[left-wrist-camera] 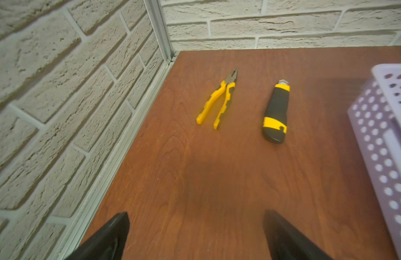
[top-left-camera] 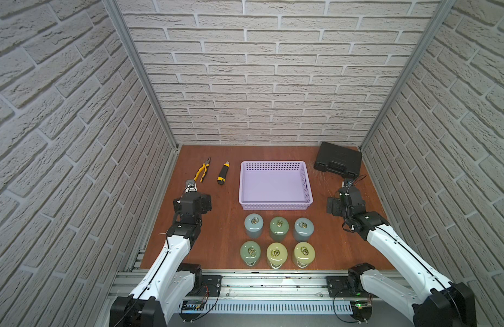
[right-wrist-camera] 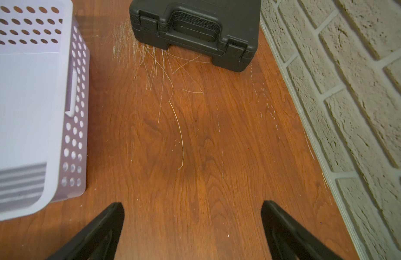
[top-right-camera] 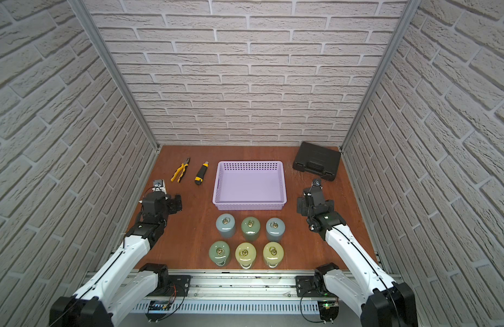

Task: Take the tea canister out of the basket
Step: Reset both arms

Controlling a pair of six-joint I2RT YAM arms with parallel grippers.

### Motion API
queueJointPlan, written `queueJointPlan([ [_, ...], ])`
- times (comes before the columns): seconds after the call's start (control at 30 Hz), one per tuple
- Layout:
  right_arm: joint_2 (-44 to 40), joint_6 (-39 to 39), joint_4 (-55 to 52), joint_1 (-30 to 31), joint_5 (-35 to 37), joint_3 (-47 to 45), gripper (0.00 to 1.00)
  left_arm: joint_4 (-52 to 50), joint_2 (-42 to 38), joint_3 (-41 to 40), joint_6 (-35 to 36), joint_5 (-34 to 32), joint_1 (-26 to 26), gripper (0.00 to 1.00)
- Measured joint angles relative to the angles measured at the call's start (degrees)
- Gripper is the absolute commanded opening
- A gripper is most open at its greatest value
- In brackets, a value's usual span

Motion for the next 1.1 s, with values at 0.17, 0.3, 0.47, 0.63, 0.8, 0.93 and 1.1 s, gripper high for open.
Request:
queueJointPlan([
  [0.17, 4.1, -3.2, 8.4, -2.7, -2.5, -1.2, 0.99, 12.3, 11.4, -1.1, 4.5, 7.3, 4.0, 0.98],
  [0.3, 6.1, -5.1, 15.0, -4.4, -4.5, -2.9, 0.99, 21.7, 20.2, -1.1, 7.0, 11.3, 4.5, 0.98],
  [0.47, 8.1, -7.1, 24.0, -5.6, -6.3, -6.6, 0.99, 31.1, 30.4, -1.0, 9.1, 13.9, 5.2, 0.98],
  [0.63, 10.6, -8.5, 31.3, -6.0, -7.3, -9.6, 0.99, 37.7, 35.2, -1.4, 9.0, 16.9, 7.7, 0.98],
  [0.8, 14.3, -10.3, 38.1, -6.1, -7.1, -9.9, 0.99, 41.6, 35.5, -1.7, 9.0, 18.0, 8.4, 0.98],
  [0.93, 19.3, -11.7, 44.3, -6.3, -7.1, -9.7, 0.99, 42.9, 35.5, -1.7, 9.0, 18.6, 8.3, 0.98],
  [1.1, 26.0, -13.7, 51.5, -6.6, -7.6, -9.7, 0.99, 43.3, 35.5, -1.7, 9.0, 18.6, 8.3, 0.98],
])
